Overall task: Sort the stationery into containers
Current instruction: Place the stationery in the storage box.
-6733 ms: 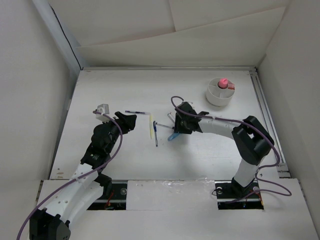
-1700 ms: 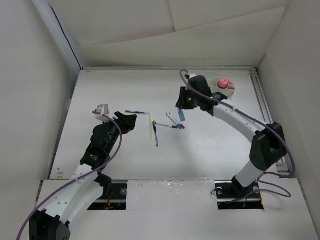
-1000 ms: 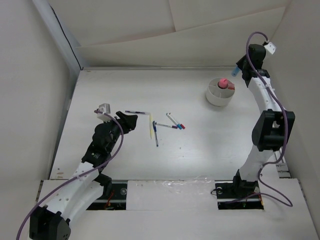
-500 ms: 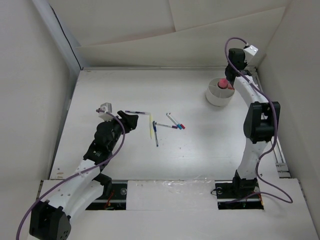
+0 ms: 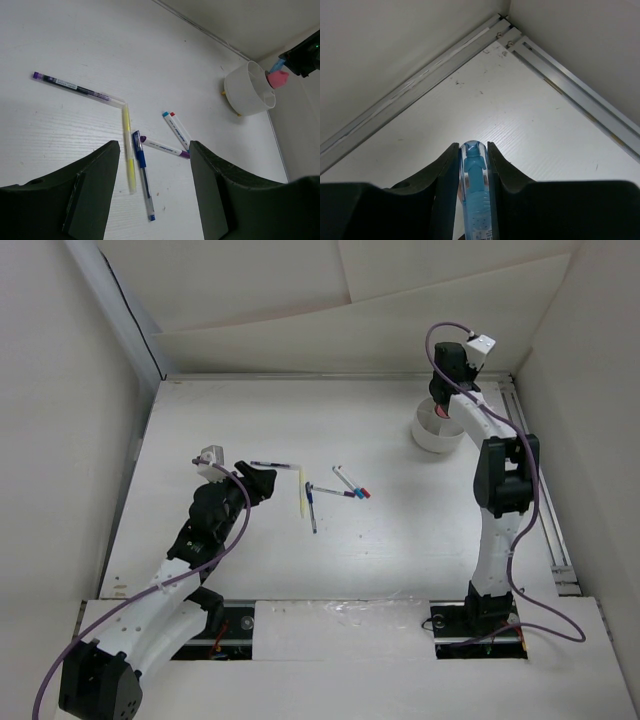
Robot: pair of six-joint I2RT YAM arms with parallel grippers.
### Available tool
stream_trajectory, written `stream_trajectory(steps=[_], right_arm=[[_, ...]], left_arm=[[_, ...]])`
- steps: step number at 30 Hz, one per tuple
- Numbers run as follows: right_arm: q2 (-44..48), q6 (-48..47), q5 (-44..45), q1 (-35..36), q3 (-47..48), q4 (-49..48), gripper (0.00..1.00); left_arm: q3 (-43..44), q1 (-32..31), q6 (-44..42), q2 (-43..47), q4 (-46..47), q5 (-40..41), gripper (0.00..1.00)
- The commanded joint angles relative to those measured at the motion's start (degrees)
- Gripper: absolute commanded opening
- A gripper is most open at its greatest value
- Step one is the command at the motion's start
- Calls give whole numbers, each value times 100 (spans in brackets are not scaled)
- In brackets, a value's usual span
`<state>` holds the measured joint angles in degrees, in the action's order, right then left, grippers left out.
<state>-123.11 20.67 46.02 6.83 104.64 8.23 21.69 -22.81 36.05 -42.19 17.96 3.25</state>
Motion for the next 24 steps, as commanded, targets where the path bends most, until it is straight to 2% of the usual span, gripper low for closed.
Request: stream_trajectory(steps=[1, 12, 24], right_arm=[[33, -98, 416, -6, 276, -199, 11], [138, -212, 759, -6, 399, -199, 12], [244, -265, 663, -164, 452, -199, 12]], left_arm=[[186, -22, -28, 71, 226, 36, 54], [186, -22, -28, 18, 278, 36, 54], [186, -22, -28, -34, 279, 36, 54]])
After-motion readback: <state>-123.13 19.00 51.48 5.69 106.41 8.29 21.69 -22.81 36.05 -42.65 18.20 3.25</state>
